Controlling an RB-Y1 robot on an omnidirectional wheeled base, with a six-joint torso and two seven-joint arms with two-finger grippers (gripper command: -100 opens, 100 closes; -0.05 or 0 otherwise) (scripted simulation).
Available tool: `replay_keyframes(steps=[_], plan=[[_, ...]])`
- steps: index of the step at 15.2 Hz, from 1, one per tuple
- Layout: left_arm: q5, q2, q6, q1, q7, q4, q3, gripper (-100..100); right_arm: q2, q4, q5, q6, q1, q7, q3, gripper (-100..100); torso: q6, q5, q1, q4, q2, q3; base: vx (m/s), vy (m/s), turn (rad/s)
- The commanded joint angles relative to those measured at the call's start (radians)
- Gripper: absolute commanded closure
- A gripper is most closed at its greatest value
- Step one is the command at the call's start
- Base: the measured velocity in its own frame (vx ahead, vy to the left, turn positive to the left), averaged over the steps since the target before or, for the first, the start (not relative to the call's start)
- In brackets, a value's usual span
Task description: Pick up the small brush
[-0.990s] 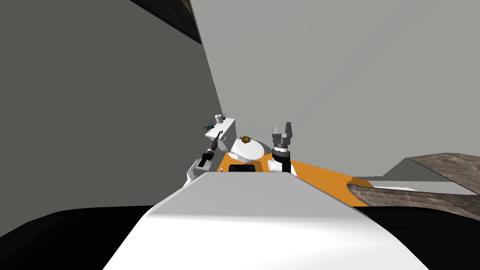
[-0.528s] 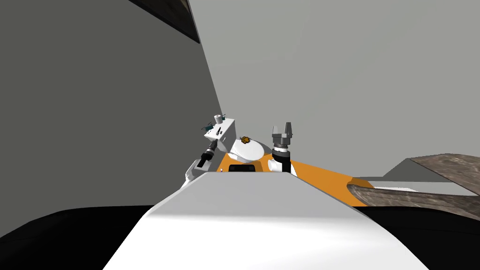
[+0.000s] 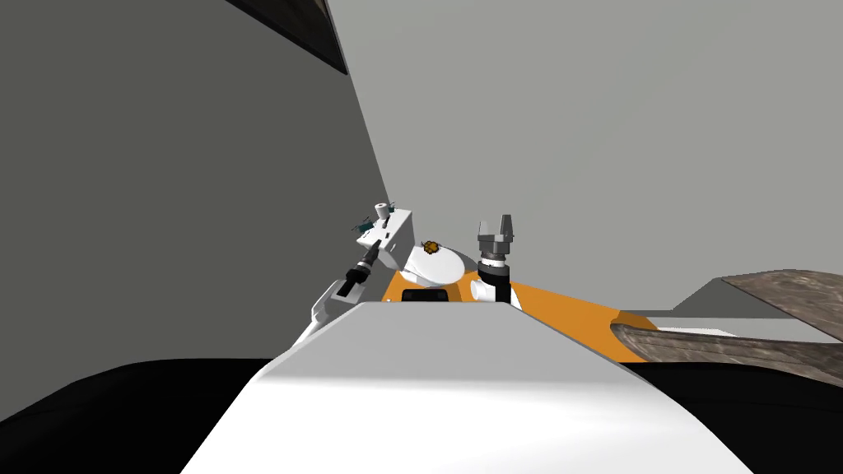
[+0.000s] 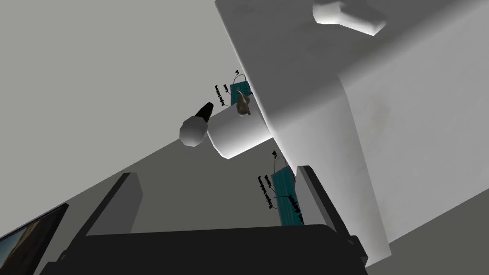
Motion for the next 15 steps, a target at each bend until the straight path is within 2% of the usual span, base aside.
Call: replay_keyframes(steps=[1,6,13,14,15], plan=[[-0.007,0.037,0.026,0.021,0.001,-0.039,-0.001,-100,0.000,0.000,0.000,0.000,0.000,0.000,0.000,0,0.000,0.000,0.000,0.000,0.000,0.000,0.049,0.015,-0.027],[-0.019,0.105,0.072,0.058,0.005,-0.105,-0.003,-100,0.000,0.000,0.000,0.000,0.000,0.000,0.000,0,0.000,0.000,0.000,0.000,0.000,0.000,0.049,0.018,-0.022],[-0.036,0.207,0.145,0.112,0.011,-0.199,-0.005,-100,0.000,0.000,0.000,0.000,0.000,0.000,0.000,0,0.000,0.000,0.000,0.001,0.003,0.002,0.009,0.017,-0.046],[-0.033,0.193,0.132,0.105,0.011,-0.186,-0.004,-100,0.000,0.000,0.000,0.000,0.000,0.000,0.000,0,0.000,0.000,0.000,0.001,0.003,0.002,0.001,0.006,-0.016],[-0.034,0.196,0.136,0.106,0.011,-0.188,-0.004,-100,0.000,0.000,0.000,0.000,0.000,0.000,0.000,0,0.000,0.000,0.000,0.001,0.003,0.002,0.000,0.000,0.000]])
